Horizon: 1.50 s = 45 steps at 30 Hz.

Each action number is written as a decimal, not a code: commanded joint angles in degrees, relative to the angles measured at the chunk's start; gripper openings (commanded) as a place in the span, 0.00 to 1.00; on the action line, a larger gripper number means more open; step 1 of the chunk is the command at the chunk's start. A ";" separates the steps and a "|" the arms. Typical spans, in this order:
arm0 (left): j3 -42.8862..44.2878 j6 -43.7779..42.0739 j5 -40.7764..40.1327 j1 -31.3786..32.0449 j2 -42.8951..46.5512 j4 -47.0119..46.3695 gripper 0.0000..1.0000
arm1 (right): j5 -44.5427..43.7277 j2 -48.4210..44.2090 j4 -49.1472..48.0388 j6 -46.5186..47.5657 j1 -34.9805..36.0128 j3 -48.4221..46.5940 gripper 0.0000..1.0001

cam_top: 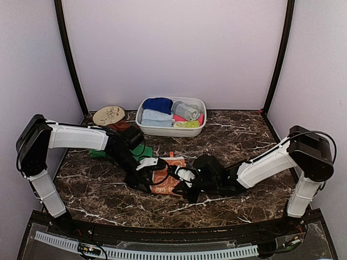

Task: Roll the towels
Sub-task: Roll the towel at the center of the board.

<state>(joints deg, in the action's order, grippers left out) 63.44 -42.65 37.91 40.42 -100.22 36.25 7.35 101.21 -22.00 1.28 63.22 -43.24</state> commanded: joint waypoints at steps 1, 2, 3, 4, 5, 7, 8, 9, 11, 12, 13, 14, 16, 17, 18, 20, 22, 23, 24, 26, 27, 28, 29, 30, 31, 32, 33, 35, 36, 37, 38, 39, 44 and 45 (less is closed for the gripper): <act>-4.07 -1.73 -3.63 -0.18 4.47 -6.55 0.51 | 17.74 0.77 3.18 -14.83 -5.31 -2.16 0.00; -4.30 -1.95 -4.04 0.03 5.09 -7.03 0.51 | 20.08 1.55 3.57 -17.28 -6.37 -2.82 0.00; -4.32 -2.33 -4.67 0.34 5.54 -7.17 0.50 | 22.89 2.39 4.58 -19.49 -7.50 -3.70 0.00; -4.23 -2.72 -5.51 0.80 5.78 -7.32 0.51 | 25.38 3.62 5.65 -21.63 -8.55 -4.82 0.00; -4.14 -3.28 -6.39 1.45 6.04 -7.43 0.51 | 27.60 5.59 7.29 -23.35 -9.57 -6.29 0.00; -4.20 -4.16 -8.83 2.88 6.50 -8.20 0.51 | 31.04 8.18 10.36 -25.67 -11.03 -9.67 0.00; -4.22 -4.87 -9.91 3.65 6.66 -8.77 0.51 | 32.13 9.24 11.59 -26.33 -11.36 -10.86 0.00; -4.27 -5.17 -10.95 4.49 6.81 -9.36 0.50 | 33.03 10.11 12.18 -27.04 -11.63 -11.68 0.00; -4.01 -6.27 -12.58 5.80 6.65 -9.71 0.50 | 34.66 11.46 13.11 -28.28 -11.99 -13.23 0.00; -3.75 -6.58 -13.15 6.29 6.49 -9.67 0.50 | 35.21 12.03 13.51 -28.93 -12.20 -13.79 0.00; -3.54 -6.92 -13.49 6.67 6.30 -9.59 0.49 | 35.56 12.46 13.59 -29.53 -12.49 -14.09 0.00; -3.58 -7.37 -13.78 6.97 6.09 -9.58 0.49 | 35.79 12.79 13.56 -30.29 -12.73 -14.31 0.00; -3.77 -8.16 -14.86 7.48 5.86 -9.76 0.49 | 36.96 13.45 12.80 -32.35 -13.68 -14.17 0.00; -3.87 -8.30 -15.62 7.70 5.83 -10.09 0.48 | 38.02 13.75 12.41 -33.42 -14.07 -14.15 0.00; -3.81 -8.23 -16.38 7.88 5.95 -10.48 0.48 | 38.94 14.00 11.91 -34.25 -14.41 -14.15 0.00; -3.76 -7.42 -19.18 8.00 6.66 -12.51 0.48 | 40.14 13.89 11.15 -35.27 -14.63 -14.02 0.00; -3.95 -6.75 -25.97 8.00 7.17 -15.71 0.47 | 41.08 13.90 10.71 -35.70 -14.79 -13.91 0.00; -4.27 -6.32 -29.31 7.96 7.27 -17.39 0.48 | 41.50 14.06 10.77 -35.87 -14.99 -13.89 0.00; -4.59 -6.01 -32.67 7.81 7.37 -19.20 0.47 | 41.73 14.21 10.96 -35.90 -15.08 -13.90 0.00; -5.17 -5.72 -35.41 7.31 7.66 -20.31 0.47 | 42.14 14.40 10.99 -36.03 -15.25 -13.72 0.00; -5.55 -5.32 -36.24 7.03 7.92 -20.71 0.47 | 42.46 14.49 10.78 -36.25 -15.25 -13.59 0.00; -5.91 -5.04 -37.10 6.82 8.05 -21.11 0.47 | 42.77 14.61 10.71 -36.52 -15.26 -13.47 0.00; -6.22 -4.84 -37.68 6.66 8.25 -21.35 0.47 | 42.85 14.63 10.71 -36.69 -15.37 -13.38 0.00; -6.38 -4.68 -37.79 6.53 8.47 -21.17 0.47 | 42.58 14.73 10.66 -36.96 -15.45 -13.24 0.00; -6.31 -4.66 -36.92 6.48 9.03 -20.58 0.47 | 42.31 14.76 10.55 -37.34 -15.59 -13.12 0.00; -6.04 -4.94 -34.77 6.55 9.69 -18.82 0.47 | 42.12 14.89 10.19 -38.11 -15.75 -12.98 0.00; -5.86 -5.14 -32.16 6.51 10.66 -17.71 0.47 | 41.86 15.04 9.87 -38.98 -15.98 -12.97 0.00; -3.92 -5.11 -27.38 6.66 11.40 -14.07 0.47 | 41.50 15.59 9.74 -40.58 -16.43 -13.23 0.00; -2.57 -4.88 -25.51 6.76 11.14 -12.13 0.47 | 41.32 15.81 9.67 -41.59 -16.68 -13.39 0.00; -1.64 -5.29 -23.20 6.89 10.87 -9.83 0.46 | 41.26 15.99 9.27 -42.41 -16.87 -13.48 0.00; -1.12 -6.19 -21.13 7.24 10.58 -7.98 0.46 | 41.26 16.10 8.89 -43.19 -17.08 -13.57 0.00; -0.93 -7.39 -19.58 7.86 10.28 -6.50 0.46 | 41.25 16.19 8.47 -44.04 -17.21 -13.61 0.00; -0.40 -9.64 -17.57 11.31 6.78 -4.06 0.46 | 41.76 16.80 6.03 -47.71 -18.55 -13.39 0.00; -0.42 -9.64 -18.62 11.48 5.94 -5.46 0.46 | 41.84 16.89 5.94 -48.13 -18.65 -13.37 0.00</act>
<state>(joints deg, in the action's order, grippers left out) 62.22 -50.46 16.45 50.24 -91.77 27.29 50.04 116.33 -14.24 -42.96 45.89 -56.77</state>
